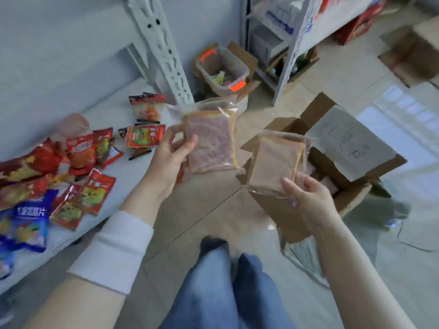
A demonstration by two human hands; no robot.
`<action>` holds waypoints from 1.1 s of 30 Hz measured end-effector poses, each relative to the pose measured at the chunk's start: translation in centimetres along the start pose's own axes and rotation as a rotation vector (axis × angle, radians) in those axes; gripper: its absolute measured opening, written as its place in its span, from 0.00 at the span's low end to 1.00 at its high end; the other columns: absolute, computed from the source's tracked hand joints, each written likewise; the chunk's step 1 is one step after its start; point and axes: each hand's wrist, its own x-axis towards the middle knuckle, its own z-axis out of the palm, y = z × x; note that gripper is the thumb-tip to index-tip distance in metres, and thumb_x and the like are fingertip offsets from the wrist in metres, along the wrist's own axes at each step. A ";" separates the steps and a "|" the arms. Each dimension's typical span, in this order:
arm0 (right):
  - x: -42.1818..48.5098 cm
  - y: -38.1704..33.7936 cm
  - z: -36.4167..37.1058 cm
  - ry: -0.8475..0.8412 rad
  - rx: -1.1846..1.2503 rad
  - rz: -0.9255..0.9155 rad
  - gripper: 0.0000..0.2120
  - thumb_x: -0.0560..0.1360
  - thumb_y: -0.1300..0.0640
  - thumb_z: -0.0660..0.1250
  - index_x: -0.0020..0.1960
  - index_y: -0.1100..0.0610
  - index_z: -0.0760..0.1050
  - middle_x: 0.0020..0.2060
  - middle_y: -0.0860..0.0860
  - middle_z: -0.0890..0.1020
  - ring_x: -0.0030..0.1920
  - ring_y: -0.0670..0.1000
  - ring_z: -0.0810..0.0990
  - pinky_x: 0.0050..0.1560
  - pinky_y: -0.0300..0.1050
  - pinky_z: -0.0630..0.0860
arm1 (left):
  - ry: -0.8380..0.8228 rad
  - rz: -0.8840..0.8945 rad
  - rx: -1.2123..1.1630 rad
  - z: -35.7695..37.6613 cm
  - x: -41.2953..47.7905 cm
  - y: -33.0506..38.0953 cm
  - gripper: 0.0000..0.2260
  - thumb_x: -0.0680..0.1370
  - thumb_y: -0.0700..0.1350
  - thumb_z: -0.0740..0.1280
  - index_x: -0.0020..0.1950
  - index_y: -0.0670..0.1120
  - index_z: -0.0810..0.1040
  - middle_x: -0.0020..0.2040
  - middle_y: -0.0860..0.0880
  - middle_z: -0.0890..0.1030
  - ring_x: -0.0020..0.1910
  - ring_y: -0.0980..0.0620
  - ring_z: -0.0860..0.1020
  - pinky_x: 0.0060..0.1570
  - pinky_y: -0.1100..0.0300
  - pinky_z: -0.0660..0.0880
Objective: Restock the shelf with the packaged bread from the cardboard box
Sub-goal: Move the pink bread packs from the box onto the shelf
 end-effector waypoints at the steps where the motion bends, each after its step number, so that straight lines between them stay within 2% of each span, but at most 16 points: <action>1: -1.5 -1.8 1.8 -0.042 -0.013 -0.056 0.09 0.71 0.53 0.71 0.50 0.53 0.79 0.35 0.44 0.83 0.32 0.38 0.80 0.31 0.31 0.74 | 0.022 0.043 -0.022 -2.4 -1.5 1.9 0.07 0.77 0.42 0.64 0.50 0.55 0.74 0.41 0.60 0.84 0.43 0.60 0.82 0.35 0.63 0.79; 4: -5.8 -6.8 8.2 -0.187 -0.035 -0.212 0.05 0.71 0.54 0.71 0.47 0.50 0.79 0.35 0.43 0.85 0.35 0.40 0.82 0.33 0.30 0.75 | 0.128 0.169 -0.021 -9.8 -5.9 7.1 0.06 0.75 0.43 0.66 0.47 0.54 0.75 0.37 0.61 0.82 0.40 0.62 0.82 0.37 0.62 0.79; 6: -8.5 -9.5 13.5 -0.274 -0.038 -0.302 0.05 0.71 0.57 0.70 0.46 0.51 0.79 0.34 0.42 0.85 0.36 0.40 0.83 0.35 0.30 0.77 | 0.226 0.247 -0.009 -15.2 -8.7 10.1 0.03 0.73 0.46 0.68 0.44 0.55 0.77 0.35 0.60 0.81 0.38 0.62 0.81 0.38 0.62 0.79; 9: -12.5 -12.7 22.5 -0.413 -0.062 -0.404 0.05 0.71 0.60 0.70 0.47 0.54 0.79 0.37 0.44 0.86 0.39 0.43 0.84 0.41 0.33 0.79 | 0.387 0.334 -0.005 -23.8 -12.7 13.4 0.01 0.70 0.51 0.68 0.39 0.58 0.80 0.35 0.58 0.82 0.38 0.59 0.81 0.38 0.59 0.79; 11: -15.3 -13.5 29.6 -0.455 -0.087 -0.458 0.05 0.71 0.58 0.70 0.46 0.53 0.80 0.38 0.46 0.86 0.41 0.45 0.84 0.44 0.36 0.80 | 0.492 0.377 -0.012 -30.9 -15.4 14.8 0.02 0.69 0.53 0.69 0.39 0.57 0.80 0.36 0.56 0.83 0.38 0.58 0.82 0.37 0.60 0.79; 13: -17.4 -14.0 34.2 -0.474 -0.115 -0.478 0.04 0.70 0.57 0.70 0.45 0.53 0.81 0.40 0.50 0.86 0.43 0.49 0.84 0.50 0.44 0.80 | 0.559 0.375 0.015 -35.5 -17.0 15.4 0.05 0.70 0.53 0.70 0.42 0.54 0.78 0.37 0.56 0.84 0.39 0.57 0.82 0.39 0.60 0.79; 15: -19.3 -14.0 40.1 -0.533 -0.137 -0.450 0.03 0.71 0.57 0.70 0.43 0.54 0.81 0.41 0.55 0.85 0.44 0.56 0.84 0.55 0.54 0.79 | 0.611 0.400 0.028 -41.5 -18.9 15.9 0.04 0.72 0.48 0.70 0.44 0.51 0.77 0.37 0.57 0.83 0.38 0.59 0.82 0.35 0.64 0.77; 17: -20.9 -14.2 45.1 -0.615 -0.187 -0.417 0.04 0.72 0.57 0.69 0.45 0.56 0.81 0.42 0.59 0.85 0.45 0.62 0.83 0.55 0.58 0.78 | 0.661 0.399 0.013 -46.7 -19.8 16.0 0.04 0.73 0.46 0.69 0.46 0.50 0.76 0.37 0.57 0.83 0.37 0.60 0.82 0.33 0.67 0.76; 20: -21.7 -15.0 51.8 -0.696 -0.188 -0.372 0.07 0.71 0.59 0.69 0.49 0.58 0.80 0.39 0.52 0.86 0.39 0.50 0.84 0.43 0.42 0.81 | 0.734 0.402 -0.040 -53.3 -19.9 16.7 0.05 0.75 0.44 0.67 0.49 0.51 0.74 0.41 0.54 0.83 0.38 0.59 0.82 0.33 0.66 0.77; 22: -21.6 -15.9 56.2 -0.723 -0.185 -0.382 0.05 0.71 0.61 0.69 0.48 0.57 0.79 0.37 0.51 0.85 0.36 0.48 0.82 0.41 0.38 0.80 | 0.757 0.414 -0.092 -57.3 -18.5 17.6 0.06 0.77 0.41 0.65 0.51 0.50 0.71 0.43 0.51 0.81 0.37 0.59 0.82 0.31 0.66 0.77; 25: -20.4 -18.0 63.3 -0.649 -0.194 -0.465 0.02 0.72 0.61 0.69 0.44 0.56 0.78 0.35 0.51 0.81 0.37 0.51 0.78 0.47 0.47 0.78 | 0.786 0.432 -0.114 -63.0 -14.7 19.7 0.08 0.78 0.38 0.62 0.56 0.46 0.68 0.45 0.49 0.79 0.37 0.58 0.81 0.32 0.66 0.77; 27: -19.3 -19.4 68.7 -0.583 -0.195 -0.528 0.03 0.73 0.58 0.69 0.43 0.54 0.75 0.38 0.52 0.81 0.40 0.54 0.78 0.50 0.53 0.76 | 0.795 0.439 -0.100 -66.3 -11.4 21.1 0.09 0.79 0.38 0.61 0.58 0.46 0.67 0.45 0.49 0.78 0.39 0.57 0.79 0.32 0.67 0.76; 28: -18.8 -20.0 71.4 -0.549 -0.182 -0.558 0.05 0.73 0.57 0.69 0.45 0.54 0.73 0.41 0.52 0.81 0.42 0.54 0.78 0.49 0.53 0.76 | 0.801 0.439 -0.089 -67.8 -9.7 21.7 0.09 0.79 0.38 0.61 0.58 0.46 0.67 0.45 0.50 0.78 0.39 0.57 0.79 0.32 0.68 0.76; 31: -17.2 -21.9 78.8 -0.436 -0.130 -0.621 0.12 0.73 0.58 0.69 0.52 0.55 0.68 0.44 0.49 0.78 0.41 0.49 0.76 0.43 0.39 0.72 | 0.808 0.420 -0.065 -71.7 -4.6 23.3 0.09 0.78 0.38 0.62 0.57 0.47 0.67 0.45 0.50 0.78 0.37 0.61 0.80 0.33 0.67 0.77; 33: -16.0 -23.0 82.9 -0.379 -0.126 -0.648 0.12 0.74 0.59 0.67 0.54 0.54 0.66 0.40 0.45 0.75 0.40 0.46 0.74 0.38 0.28 0.69 | 0.817 0.405 -0.054 -74.1 -1.3 23.8 0.09 0.78 0.38 0.62 0.57 0.46 0.67 0.48 0.48 0.78 0.40 0.57 0.80 0.39 0.61 0.79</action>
